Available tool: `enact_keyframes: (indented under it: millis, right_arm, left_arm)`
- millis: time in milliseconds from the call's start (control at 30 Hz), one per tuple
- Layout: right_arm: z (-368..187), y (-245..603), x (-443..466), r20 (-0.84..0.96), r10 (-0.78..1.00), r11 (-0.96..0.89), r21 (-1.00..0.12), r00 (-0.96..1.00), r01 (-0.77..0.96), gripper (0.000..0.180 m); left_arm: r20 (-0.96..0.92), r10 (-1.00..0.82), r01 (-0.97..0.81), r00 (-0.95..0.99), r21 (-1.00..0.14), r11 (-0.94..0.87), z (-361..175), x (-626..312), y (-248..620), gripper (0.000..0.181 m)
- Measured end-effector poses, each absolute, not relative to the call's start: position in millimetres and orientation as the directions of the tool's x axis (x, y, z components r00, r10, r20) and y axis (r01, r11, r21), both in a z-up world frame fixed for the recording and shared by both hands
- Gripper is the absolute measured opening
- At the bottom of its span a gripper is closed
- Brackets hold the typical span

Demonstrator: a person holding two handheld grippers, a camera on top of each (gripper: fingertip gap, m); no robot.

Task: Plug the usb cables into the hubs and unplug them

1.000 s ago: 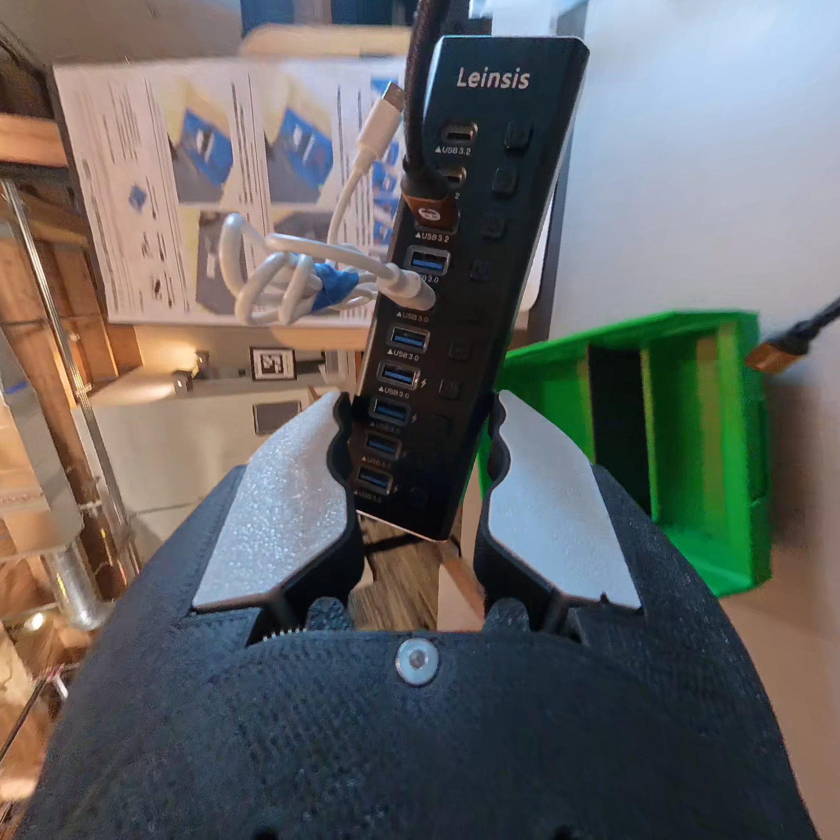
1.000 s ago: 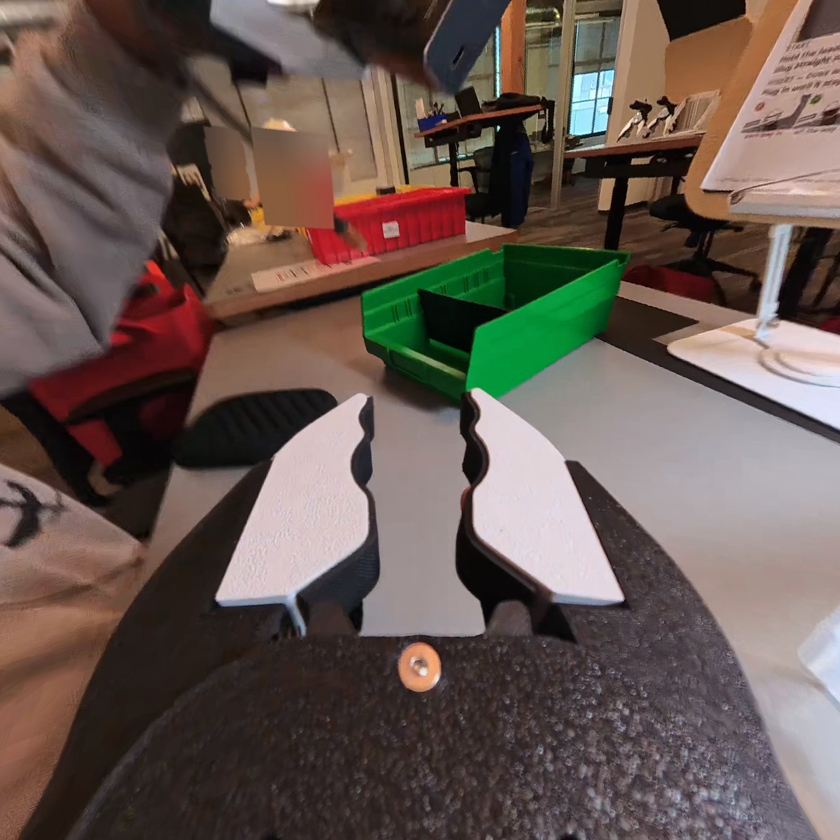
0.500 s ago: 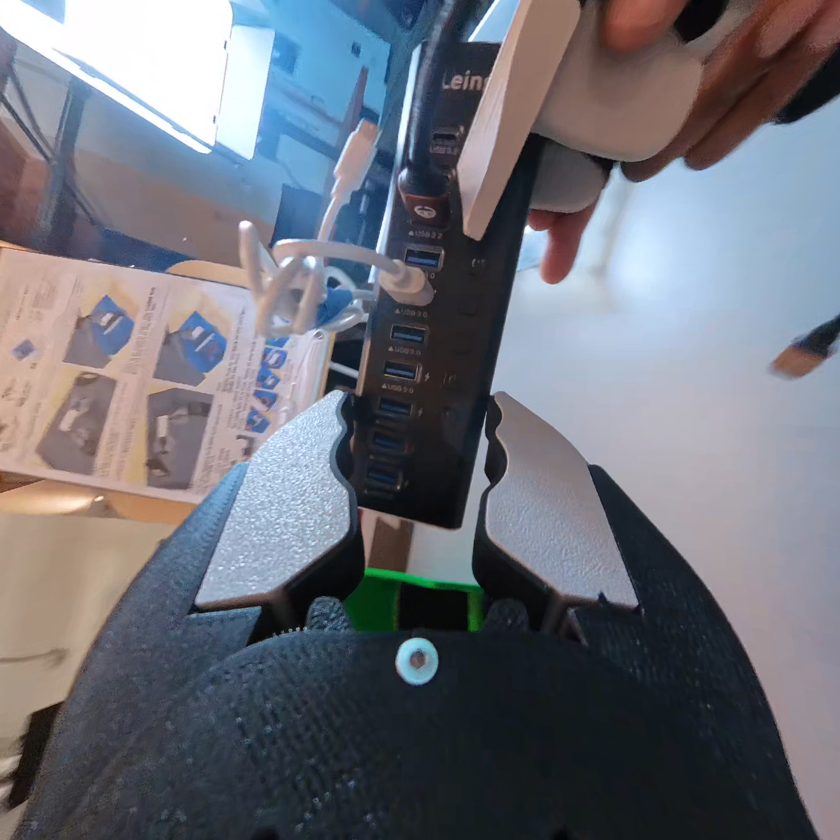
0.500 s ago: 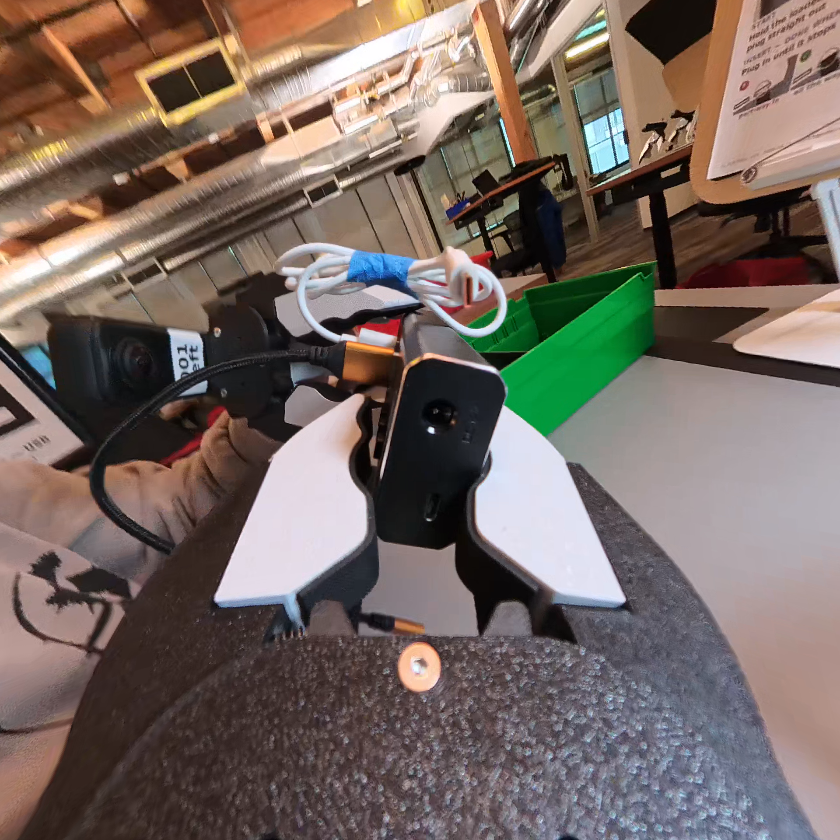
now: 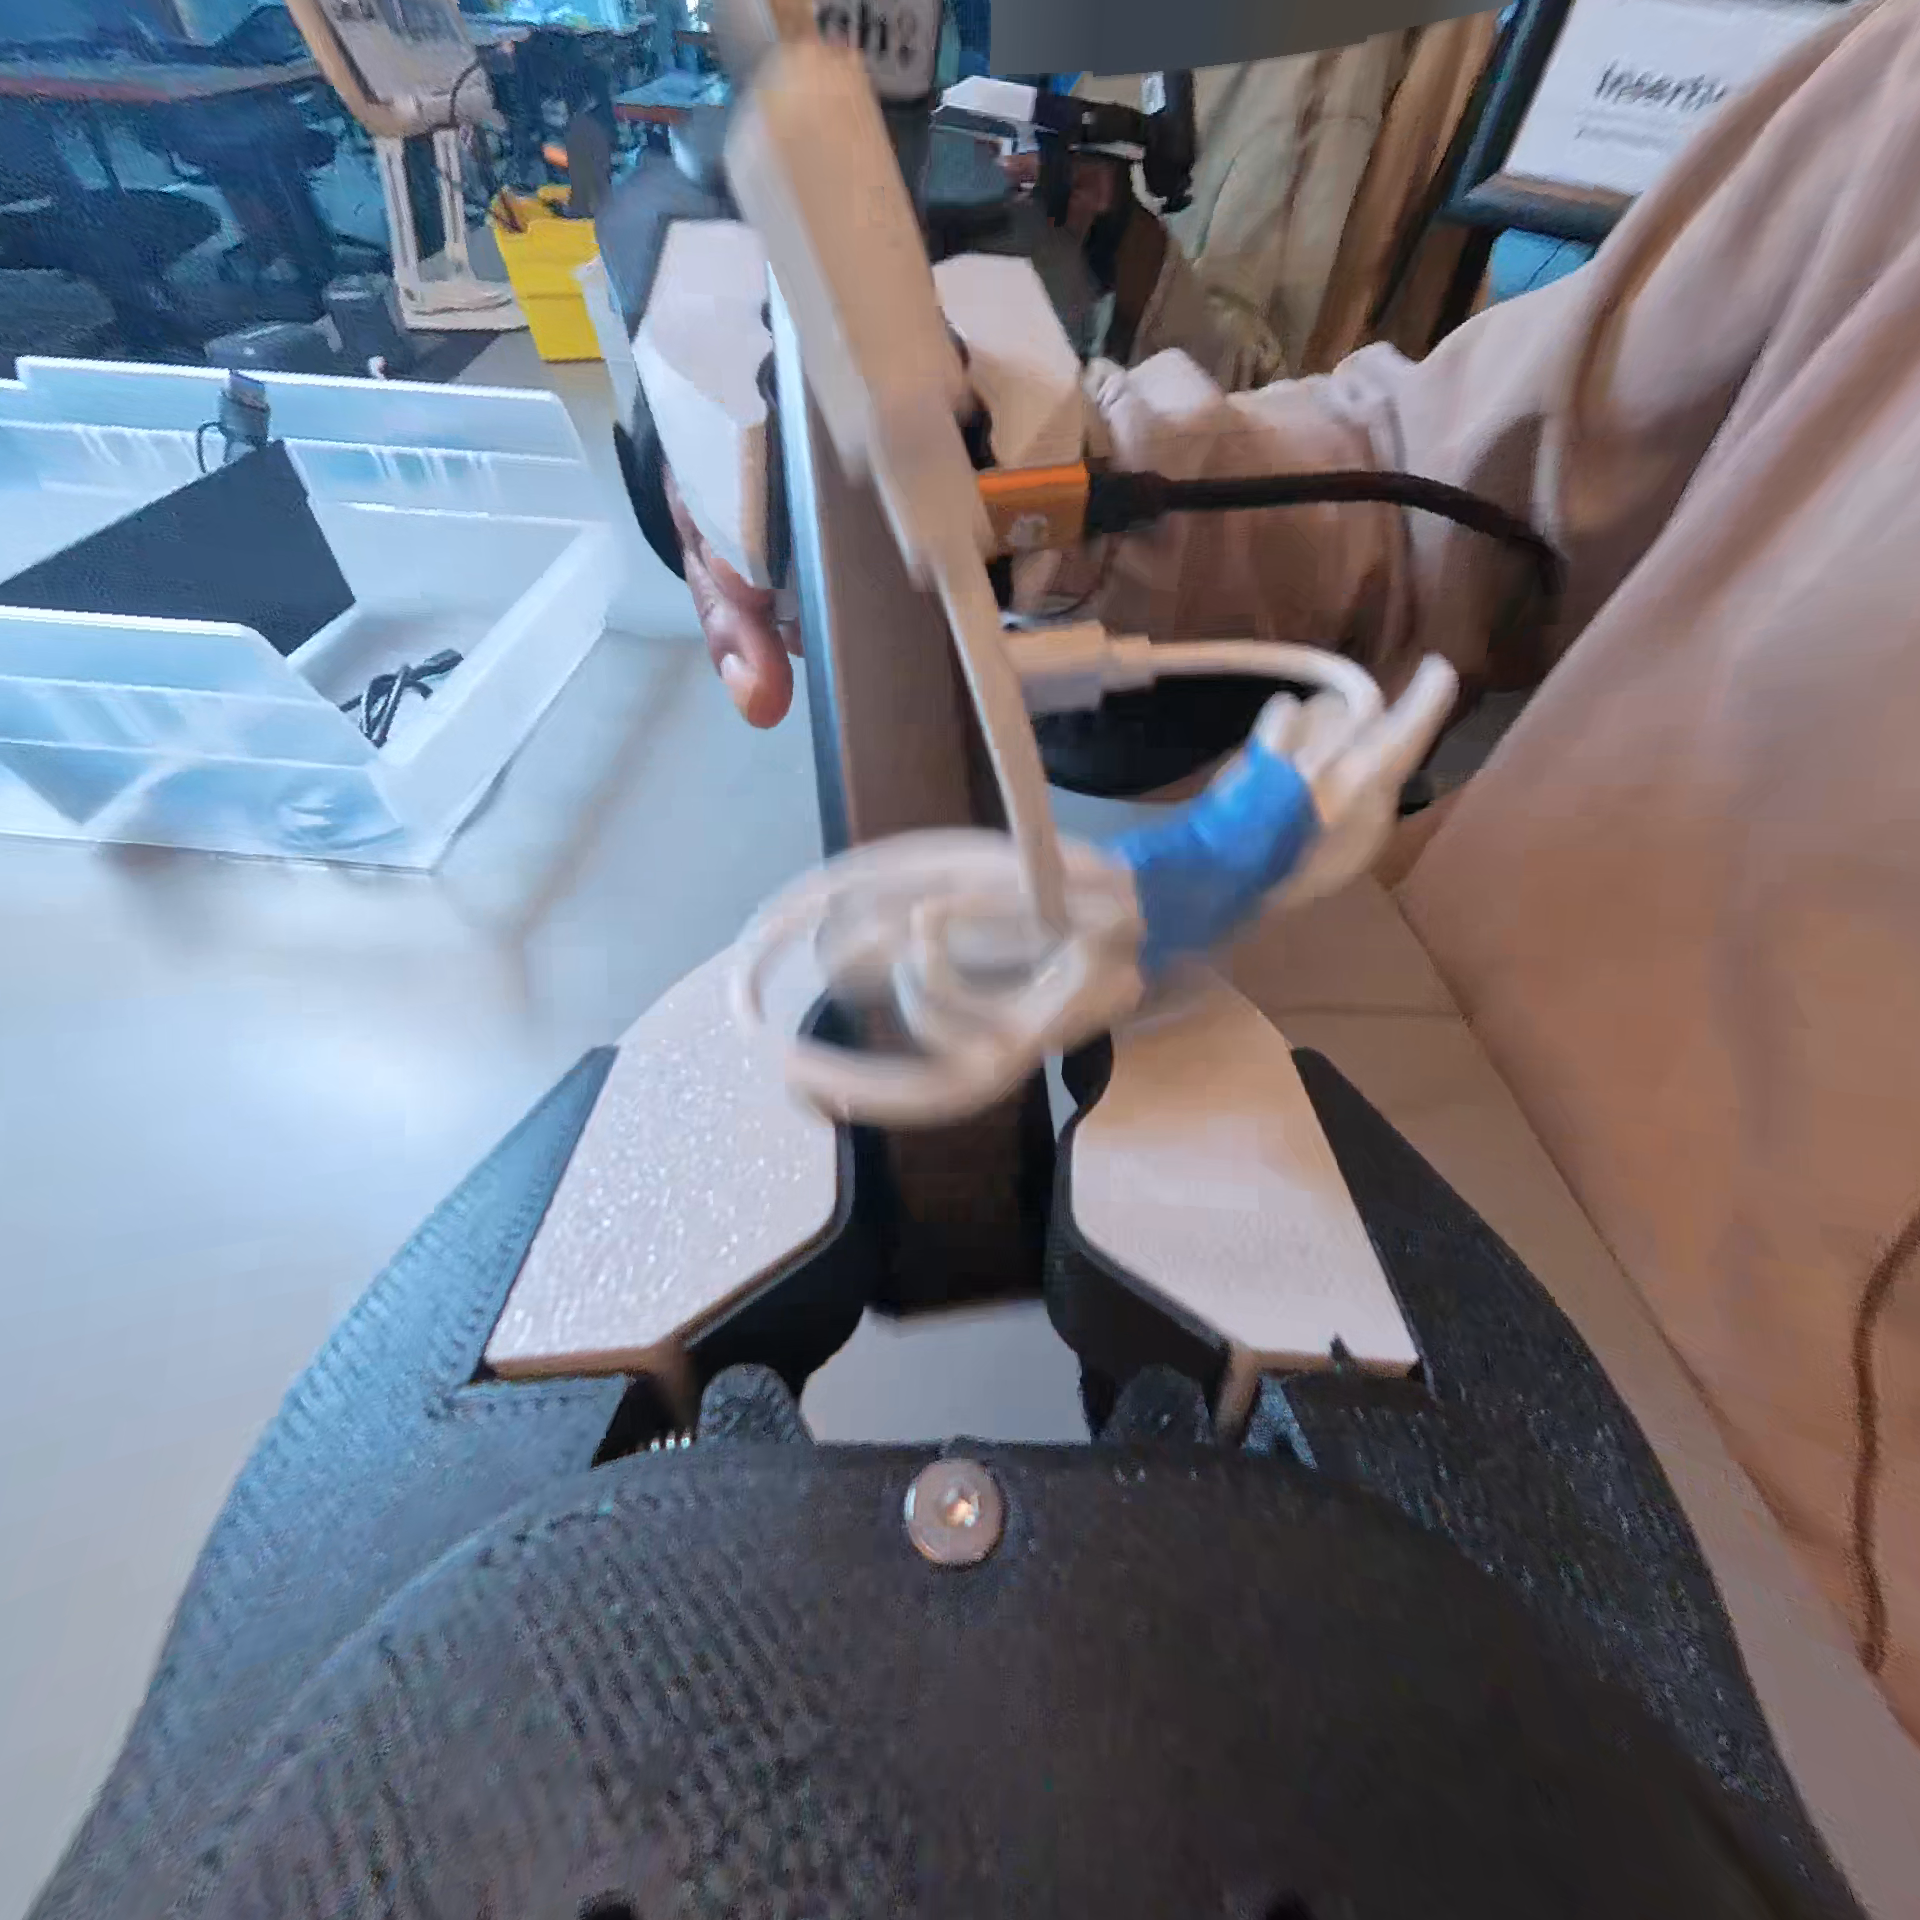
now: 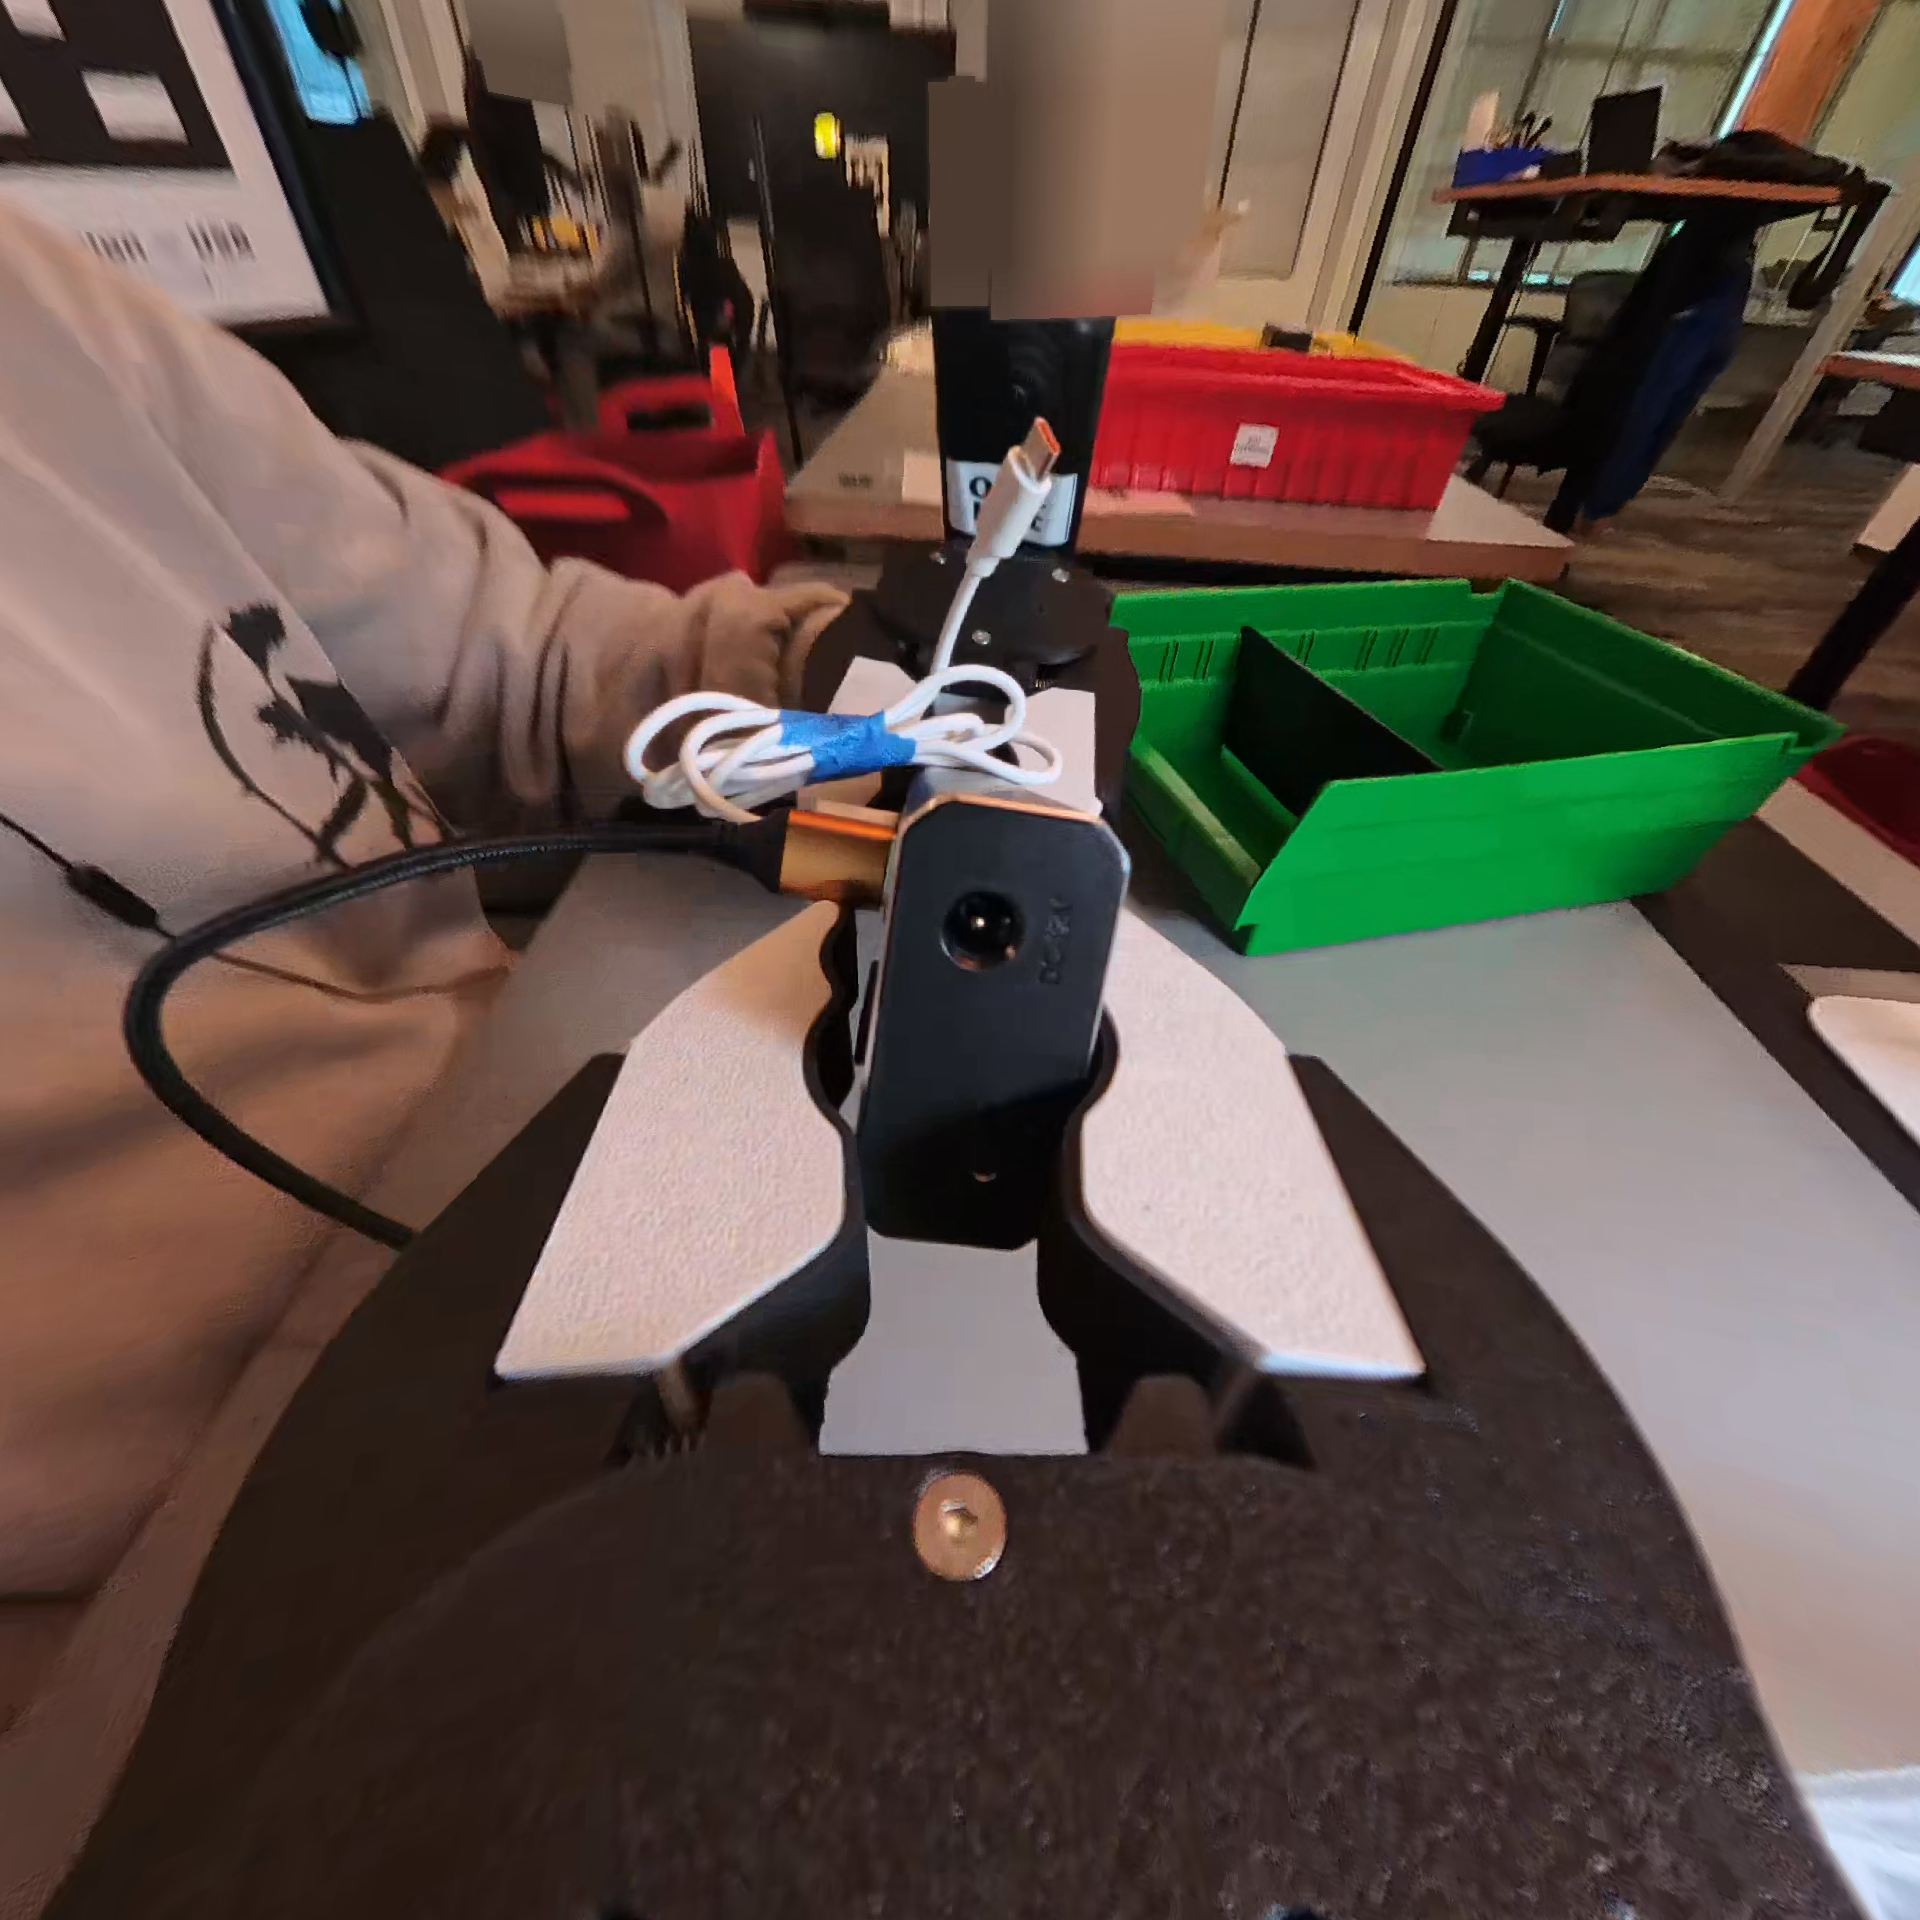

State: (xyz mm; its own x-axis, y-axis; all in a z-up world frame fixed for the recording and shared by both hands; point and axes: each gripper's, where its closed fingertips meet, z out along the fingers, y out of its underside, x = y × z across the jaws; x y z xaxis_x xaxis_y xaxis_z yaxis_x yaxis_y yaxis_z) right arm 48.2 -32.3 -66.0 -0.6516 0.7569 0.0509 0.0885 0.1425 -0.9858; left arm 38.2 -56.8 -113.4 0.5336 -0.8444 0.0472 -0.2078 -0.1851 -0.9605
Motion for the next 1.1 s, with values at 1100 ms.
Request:
enact_keyframes:
  millis: [1100]
  right_arm:
    - [-59, -12, 23, -0.060, 0.905, -0.018, -0.994, -0.420, 0.104, 0.016]
  left_arm:
    - [-0.553, -0.406, -0.555, 0.728, -0.822, 0.124, -92, 2, -16, 0.061]
